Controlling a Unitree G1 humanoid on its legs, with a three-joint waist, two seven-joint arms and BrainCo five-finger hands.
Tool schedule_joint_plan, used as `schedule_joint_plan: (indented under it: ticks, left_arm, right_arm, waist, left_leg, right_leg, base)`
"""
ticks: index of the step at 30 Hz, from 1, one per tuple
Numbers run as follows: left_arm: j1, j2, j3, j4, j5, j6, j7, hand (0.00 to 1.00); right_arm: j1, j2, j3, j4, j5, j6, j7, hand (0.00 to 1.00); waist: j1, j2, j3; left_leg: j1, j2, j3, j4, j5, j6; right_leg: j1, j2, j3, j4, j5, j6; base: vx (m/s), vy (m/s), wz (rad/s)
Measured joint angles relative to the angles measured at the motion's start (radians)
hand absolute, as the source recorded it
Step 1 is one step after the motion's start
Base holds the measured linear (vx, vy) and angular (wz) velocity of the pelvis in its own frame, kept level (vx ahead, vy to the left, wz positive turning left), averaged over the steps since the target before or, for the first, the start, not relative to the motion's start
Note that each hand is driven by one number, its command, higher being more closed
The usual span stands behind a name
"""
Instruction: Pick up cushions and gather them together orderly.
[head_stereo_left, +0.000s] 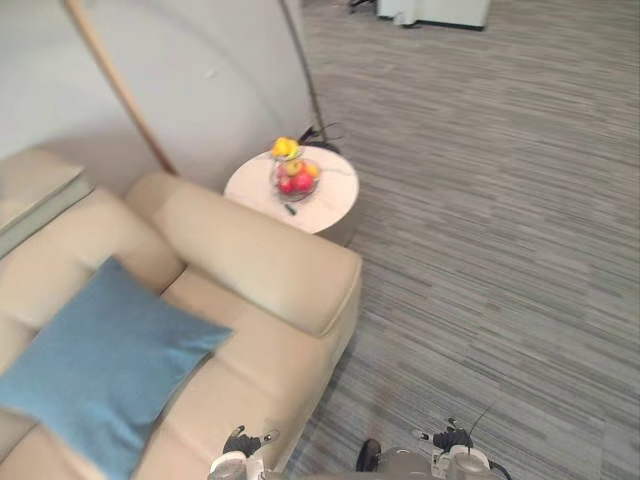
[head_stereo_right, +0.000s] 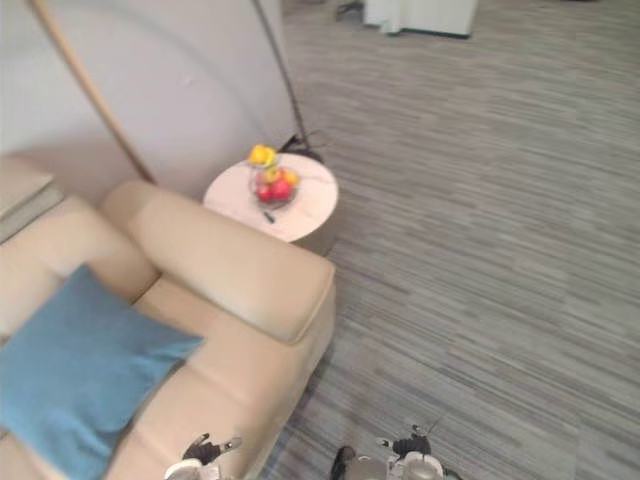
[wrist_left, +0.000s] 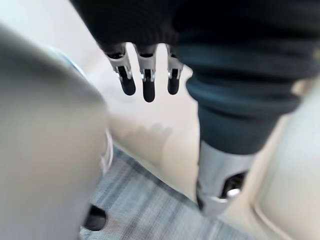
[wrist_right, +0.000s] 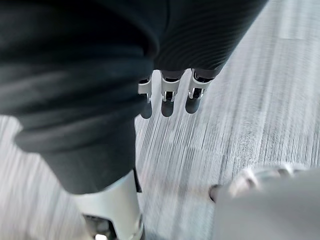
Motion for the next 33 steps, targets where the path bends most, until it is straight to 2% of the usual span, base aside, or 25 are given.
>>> schedule_joint_plan:
  ticks: [1,2,3,4,6,7,8,9,11,12,13,14,15,16,17,18,19,22,23,24,26,27,28,31,33]
  left_arm:
    - [0.001,0.0,0.006,-0.008,0.0,-0.003,0.0,0.0]
    - [0.001,0.0,0.007,-0.009,0.0,-0.003,0.002,0.0]
    - [0.005,-0.003,0.007,-0.014,-0.001,-0.004,0.003,0.0]
    - [0.007,-0.007,0.01,-0.015,-0.002,-0.005,0.002,0.0]
    - [0.003,-0.001,0.038,-0.017,-0.001,-0.003,0.002,0.0]
    - [0.001,0.001,0.039,-0.016,-0.001,-0.003,0.002,0.0]
    - [-0.002,0.009,0.038,-0.016,0.0,-0.003,0.002,0.0]
    - [-0.007,0.012,0.039,-0.016,0.0,-0.003,0.002,0.0]
    - [-0.011,0.006,0.039,-0.01,0.0,0.002,0.004,0.0]
    - [-0.013,0.001,0.04,-0.004,0.0,0.002,0.004,0.0]
    - [-0.017,-0.007,0.041,0.007,-0.001,0.004,0.004,0.0]
    - [-0.016,-0.014,0.035,0.008,-0.002,0.006,0.004,0.0]
    - [-0.017,-0.014,0.028,0.008,-0.002,0.005,0.005,0.0]
    - [-0.016,-0.004,0.009,0.008,-0.002,0.005,0.005,0.0]
    - [-0.017,0.001,-0.004,0.023,-0.002,0.005,0.007,0.0]
    - [-0.018,0.001,-0.004,0.034,-0.002,0.007,0.008,0.0]
    - [-0.018,-0.006,-0.011,0.043,-0.002,0.006,0.009,0.0]
    - [-0.017,0.0,-0.043,0.044,0.001,0.003,0.005,0.0]
    - [-0.017,0.002,-0.042,0.043,0.002,0.002,0.0,0.0]
    - [-0.018,0.004,-0.037,0.037,0.002,0.002,-0.003,0.0]
    - [-0.017,0.004,-0.024,0.013,0.002,0.002,-0.004,0.0]
    - [-0.017,0.004,-0.021,0.001,0.002,0.002,-0.004,0.0]
    - [-0.017,0.004,-0.021,-0.018,0.001,0.0,-0.004,0.0]
    - [-0.019,0.0,-0.019,-0.048,0.001,-0.003,-0.002,0.0]
    - [-0.02,-0.008,-0.007,-0.062,0.0,-0.003,0.001,0.0]
  right_arm:
    - [0.0,0.001,0.002,0.001,-0.002,0.001,-0.006,0.0]
    - [0.001,0.001,0.002,0.001,-0.003,0.001,-0.008,0.0]
    - [0.001,0.005,0.002,0.002,-0.005,0.006,-0.011,0.0]
    - [0.001,0.008,0.002,0.001,-0.005,0.006,-0.011,0.0]
    - [0.01,0.025,0.014,-0.001,-0.006,0.007,-0.012,0.0]
    - [0.012,0.031,0.014,-0.001,-0.006,0.007,-0.012,0.0]
    - [0.014,0.046,0.016,-0.002,-0.006,0.007,-0.012,0.0]
    - [0.014,0.048,0.018,-0.002,-0.006,0.008,-0.012,0.0]
    - [0.015,0.046,0.018,-0.002,-0.006,0.009,-0.012,0.0]
    - [0.013,0.044,0.018,-0.002,-0.006,0.009,-0.012,0.0]
    - [0.002,0.036,0.018,-0.001,-0.006,0.009,-0.012,0.0]
    - [-0.007,0.02,0.017,-0.002,-0.006,0.009,-0.012,0.0]
    - [-0.007,0.019,0.017,-0.002,-0.006,0.009,-0.011,0.0]
    - [-0.006,0.02,0.018,0.001,-0.006,0.009,-0.012,0.0]
    - [-0.005,0.018,0.017,0.004,-0.006,0.008,-0.011,0.0]
    - [-0.006,0.008,0.017,0.008,-0.006,0.007,-0.01,0.0]
    - [-0.005,0.004,0.01,0.017,-0.006,0.005,-0.011,0.0]
    - [-0.02,0.0,-0.003,0.073,-0.001,0.006,-0.012,0.0]
    - [-0.021,0.0,-0.004,0.079,0.004,0.003,-0.013,0.0]
    - [-0.02,0.001,-0.005,0.078,0.011,-0.002,-0.014,0.0]
    - [-0.015,0.002,0.0,0.071,0.023,-0.002,-0.017,0.0]
    - [-0.015,0.004,0.001,0.071,0.027,-0.001,-0.02,0.0]
    - [-0.019,0.009,0.001,0.071,0.031,-0.001,-0.026,0.0]
    - [-0.019,0.019,0.001,0.041,0.036,0.001,-0.035,0.0]
    - [-0.016,0.02,0.005,0.036,0.037,0.005,-0.043,0.0]
  waist:
    - [0.001,-0.005,0.003]
    - [0.003,-0.006,0.004]
    - [0.007,-0.006,0.003]
    - [0.013,-0.001,0.002]
    - [0.026,-0.017,-0.014]
    - [0.026,-0.025,-0.017]
    - [0.026,-0.045,-0.028]
    - [0.027,-0.049,-0.03]
    - [0.027,-0.046,-0.031]
    - [0.028,-0.034,-0.024]
    - [0.03,-0.013,-0.015]
    - [0.03,0.001,-0.01]
    - [0.027,0.001,-0.008]
    - [0.03,-0.011,-0.01]
    - [0.031,-0.015,-0.014]
    - [0.031,0.002,-0.013]
    - [0.031,0.006,-0.012]
    - [0.037,0.007,-0.009]
    - [0.036,0.009,-0.005]
    - [0.036,0.009,0.003]
    - [0.039,0.01,0.013]
    - [0.044,0.007,0.015]
    - [0.054,0.001,0.021]
    - [0.064,-0.007,0.039]
    - [0.072,-0.007,0.039]
  left_leg:
    - [-0.03,-0.055,-0.079,-0.051,-0.01,0.0]
    - [-0.035,-0.079,-0.12,-0.084,-0.011,-0.001]
    - [-0.028,-0.113,-0.209,-0.192,0.005,0.024]
    - [-0.011,-0.103,-0.227,-0.276,0.054,0.041]
    - [0.04,-0.093,-0.117,-0.331,0.063,0.035]
    - [0.047,-0.093,-0.1,-0.342,0.063,0.035]
    - [0.06,-0.093,-0.061,-0.367,0.065,0.037]
    - [0.073,-0.093,-0.034,-0.384,0.066,0.038]
    - [0.106,-0.089,0.011,-0.408,0.067,0.038]
    - [0.12,-0.084,0.03,-0.414,0.067,0.038]
    - [0.142,-0.075,0.064,-0.419,0.067,0.039]
    - [0.159,-0.072,0.095,-0.422,0.069,0.041]
    - [0.169,-0.078,0.11,-0.422,0.069,0.041]
    - [0.182,-0.098,0.141,-0.422,0.069,0.041]
    - [0.195,-0.112,0.16,-0.419,0.069,0.041]
    - [0.203,-0.109,0.164,-0.418,0.071,0.036]
    - [0.205,-0.107,0.165,-0.401,0.075,0.033]
    - [0.203,-0.092,0.146,-0.346,0.063,0.025]
    - [0.179,-0.066,0.147,-0.258,0.056,0.02]
    - [0.134,-0.025,0.145,-0.084,0.027,0.041]
    - [0.024,0.008,0.097,0.152,-0.026,0.102]
    - [-0.011,0.003,0.073,0.185,-0.037,0.103]
    - [-0.061,-0.017,0.029,0.192,-0.048,0.086]
    - [-0.167,-0.073,-0.093,0.087,-0.049,0.08]
    - [-0.214,-0.107,-0.213,-0.076,-0.008,0.043]
  right_leg:
    - [0.009,0.013,0.07,0.001,0.0,0.005]
    - [0.007,0.015,0.092,0.001,0.0,0.01]
    - [0.008,0.034,0.16,0.003,0.0,0.019]
    - [0.006,0.055,0.201,0.011,-0.004,0.023]
    - [0.005,0.046,0.242,0.026,-0.008,0.039]
    - [0.001,0.042,0.243,0.026,-0.006,0.041]
    - [-0.022,0.041,0.26,0.026,-0.003,0.04]
    - [-0.031,0.044,0.274,0.027,0.005,0.044]
    - [-0.04,0.049,0.265,0.038,0.01,0.052]
    - [-0.042,0.049,0.245,0.046,0.015,0.06]
    - [-0.043,0.044,0.185,0.059,0.02,0.072]
    - [-0.055,0.004,0.025,0.084,-0.005,0.072]
    - [-0.058,-0.038,-0.099,0.102,-0.031,0.062]
    - [-0.062,-0.112,-0.29,0.119,-0.066,0.031]
    - [-0.056,-0.126,-0.369,0.129,-0.075,-0.016]
    - [-0.045,-0.117,-0.36,0.124,-0.069,-0.025]
    - [-0.033,-0.096,-0.327,0.096,-0.06,-0.04]
    - [0.011,-0.055,-0.234,0.025,-0.055,-0.048]
    - [0.033,-0.035,-0.205,0.007,-0.057,-0.05]
    - [0.062,-0.012,-0.169,-0.002,-0.066,-0.056]
    - [0.098,0.015,-0.132,0.0,-0.082,-0.054]
    - [0.104,0.02,-0.111,0.003,-0.09,-0.061]
    - [0.114,0.023,-0.069,0.008,-0.092,-0.061]
    - [0.132,0.022,0.046,0.008,-0.102,-0.049]
    - [0.133,0.022,0.153,0.01,-0.118,-0.021]
  base:
    - [0.12,0.098,-1.2]
    - [0.13,0.142,-1.77]
    - [0.07,0.112,-1.68]
    - [0.11,0.153,-1.76]
    - [0.16,0.164,-1.45]
    - [0.2,0.145,-1.18]
    - [0.27,0.119,-0.73]
    - [0.27,0.102,-0.66]
    - [0.19,0.047,-0.59]
    - [0.13,0.014,-0.75]
    - [0.11,-0.02,-0.71]
    - [0.1,-0.027,-0.63]
    - [0.1,-0.037,-0.57]
    - [0.13,-0.053,-0.58]
    - [0.15,-0.07,-0.66]
    - [0.2,-0.071,-0.67]
    - [0.21,-0.049,-0.81]
    - [0.16,-0.048,-0.88]
    - [0.12,-0.045,-0.69]
    - [0.13,-0.032,-0.67]
    - [0.12,0.021,-0.63]
    - [0.12,0.06,-0.93]
    - [0.1,0.067,-1.05]
    - [0.18,0.171,-1.41]
    - [0.21,0.208,-1.36]
